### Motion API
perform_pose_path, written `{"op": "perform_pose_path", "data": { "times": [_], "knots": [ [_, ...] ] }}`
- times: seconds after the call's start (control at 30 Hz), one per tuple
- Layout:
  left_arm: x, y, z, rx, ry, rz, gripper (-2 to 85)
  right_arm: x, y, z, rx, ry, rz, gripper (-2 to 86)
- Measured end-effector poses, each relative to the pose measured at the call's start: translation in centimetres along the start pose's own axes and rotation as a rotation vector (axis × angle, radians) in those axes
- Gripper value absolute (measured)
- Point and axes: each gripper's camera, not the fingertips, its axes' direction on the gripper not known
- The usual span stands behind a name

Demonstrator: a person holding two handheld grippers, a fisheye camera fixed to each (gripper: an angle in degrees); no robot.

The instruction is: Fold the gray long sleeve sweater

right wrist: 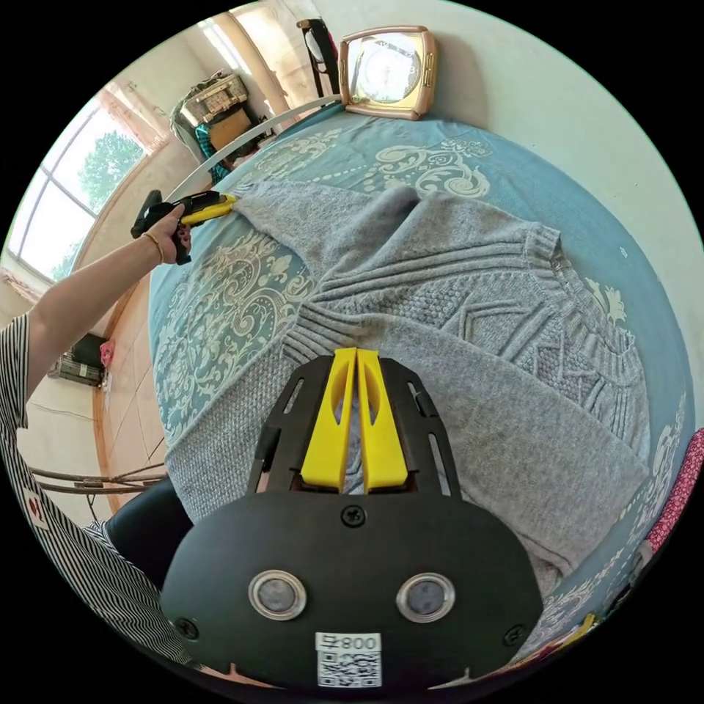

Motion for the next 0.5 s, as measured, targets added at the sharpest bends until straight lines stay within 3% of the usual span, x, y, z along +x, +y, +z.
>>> {"op": "perform_pose_path", "data": {
  "times": [0.13,0.23,0.37,0.5],
  "knots": [
    [3.9,3.5,-1.4,0.006,0.143,0.237,3.2,2.3,-0.9,-0.8,0.050,-0.070,0.024,0.8],
    [9.7,8.9,-1.6,-0.067,0.220,0.504,2.9,4.9,-2.9,-2.1,0.131,-0.268,0.076,2.9],
    [16.5,18.5,-0.6,-0.147,0.090,0.830,2.7,9.3,-5.8,-1.7,0.205,-0.564,0.157,6.6],
    [19.9,25.1,0.0,-0.169,-0.015,1.017,2.7,13.1,-6.5,1.2,0.169,-0.687,0.274,9.5]
  ]
}}
